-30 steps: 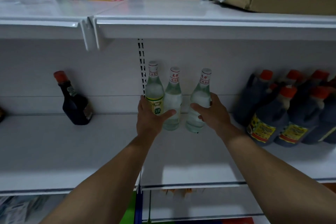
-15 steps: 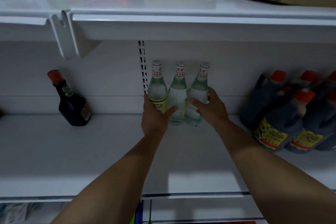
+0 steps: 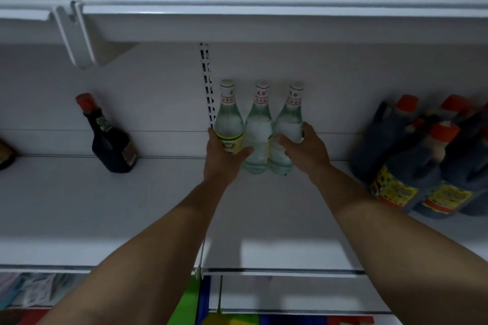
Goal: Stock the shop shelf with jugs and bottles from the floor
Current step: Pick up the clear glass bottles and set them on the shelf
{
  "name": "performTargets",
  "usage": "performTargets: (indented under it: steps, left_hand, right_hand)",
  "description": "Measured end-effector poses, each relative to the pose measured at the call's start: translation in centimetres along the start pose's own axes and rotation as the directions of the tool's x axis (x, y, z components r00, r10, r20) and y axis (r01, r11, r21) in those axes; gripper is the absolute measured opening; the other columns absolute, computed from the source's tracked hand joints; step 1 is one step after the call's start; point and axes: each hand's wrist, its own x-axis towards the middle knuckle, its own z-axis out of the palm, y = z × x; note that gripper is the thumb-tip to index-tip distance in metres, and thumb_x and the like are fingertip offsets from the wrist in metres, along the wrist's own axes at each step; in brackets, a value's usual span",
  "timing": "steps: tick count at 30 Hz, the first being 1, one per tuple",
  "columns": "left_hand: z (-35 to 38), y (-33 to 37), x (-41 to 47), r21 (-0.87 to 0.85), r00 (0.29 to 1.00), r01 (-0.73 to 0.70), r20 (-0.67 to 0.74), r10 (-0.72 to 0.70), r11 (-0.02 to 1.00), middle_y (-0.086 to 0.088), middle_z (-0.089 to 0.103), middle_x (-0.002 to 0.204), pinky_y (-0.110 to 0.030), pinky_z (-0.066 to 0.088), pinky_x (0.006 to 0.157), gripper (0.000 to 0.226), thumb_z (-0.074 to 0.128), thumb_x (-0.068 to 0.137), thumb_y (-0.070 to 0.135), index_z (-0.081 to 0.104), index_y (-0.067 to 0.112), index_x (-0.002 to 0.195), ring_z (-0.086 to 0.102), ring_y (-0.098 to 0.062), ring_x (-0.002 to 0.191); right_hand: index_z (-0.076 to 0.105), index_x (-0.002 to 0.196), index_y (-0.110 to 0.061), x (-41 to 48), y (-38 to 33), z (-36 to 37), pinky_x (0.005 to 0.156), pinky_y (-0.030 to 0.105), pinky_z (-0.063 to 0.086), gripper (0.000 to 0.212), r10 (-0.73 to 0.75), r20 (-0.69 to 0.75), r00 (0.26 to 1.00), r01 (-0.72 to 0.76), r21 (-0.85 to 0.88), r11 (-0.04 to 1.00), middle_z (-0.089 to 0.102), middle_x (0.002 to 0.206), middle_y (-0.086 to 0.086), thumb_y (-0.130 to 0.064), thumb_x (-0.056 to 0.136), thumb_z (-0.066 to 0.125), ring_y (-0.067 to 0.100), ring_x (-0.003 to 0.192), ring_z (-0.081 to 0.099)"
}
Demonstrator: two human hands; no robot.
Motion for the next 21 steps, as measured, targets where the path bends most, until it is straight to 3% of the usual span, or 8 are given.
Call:
performTargets:
  steps: [4,8,13,18,21]
  left_hand:
    - [-0.9,0.1,-1.2,0.056,0.996,0.09,-0.001,-0.09,0.994,-0.01,0.038,0.149,-0.039,0.04,0.105,0.084,0.071,0.083,0.04,0.026,0.009,0.148,0.043,-0.028,0.134]
    - [-1.6,-0.4,-3.4,0.158,0.997,0.072,-0.018,-0.07,0.985,-0.008,0.059,0.126,-0.032,0.044,0.088,0.047,0.063,0.088,0.037,0.053,0.011,0.126,0.058,-0.028,0.113]
    - [-3.2,0.1,-6.4,0.294,0.999,-0.014,0.049,0.0,0.956,-0.002,0.064,0.117,-0.027,0.042,0.083,0.029,0.055,0.091,0.04,0.062,0.021,0.111,0.061,-0.024,0.105]
    - [-5.6,-0.2,-9.6,0.447,0.986,-0.057,0.168,-0.021,0.893,-0.003,0.067,0.113,-0.029,0.046,0.081,0.03,0.046,0.094,0.044,0.061,0.021,0.105,0.061,-0.025,0.1]
    - [-7.3,-1.2,-11.5,0.437,0.975,-0.062,0.219,-0.04,0.897,0.001,0.066,0.116,-0.026,0.04,0.078,0.029,0.048,0.09,0.051,0.06,0.027,0.101,0.058,-0.021,0.098]
  right_hand:
    - [0.046,0.132,-0.017,-0.4,0.3,-0.4,0.09,0.043,0.054,0.066,0.011,-0.021,1.0,-0.01,0.041,0.999,0.063,0.121,0.003,-0.049,0.08,0.07,0.026,0.102,0.066]
    - [0.047,0.132,-0.011,-1.5,0.2,-1.0,0.09,0.034,0.05,0.062,0.021,-0.051,0.998,-0.025,-0.071,0.997,0.063,0.123,0.009,-0.048,0.086,0.063,0.027,0.111,0.06]
    - [0.056,0.119,-0.011,-4.2,-0.9,-1.3,0.079,0.025,0.038,0.042,-0.036,-0.052,0.998,0.023,-0.231,0.973,0.061,0.121,0.007,-0.043,0.091,0.055,0.026,0.11,0.057]
    - [0.06,0.107,-0.014,-7.6,-2.6,0.6,0.075,0.027,0.038,0.031,-0.092,-0.034,0.995,0.08,-0.257,0.963,0.063,0.111,0.007,-0.039,0.092,0.052,0.022,0.094,0.054]
    - [0.06,0.109,-0.014,-9.9,-3.5,2.0,0.076,0.027,0.04,0.032,-0.08,-0.018,0.997,0.071,-0.29,0.954,0.063,0.116,0.007,-0.04,0.092,0.052,0.026,0.102,0.057]
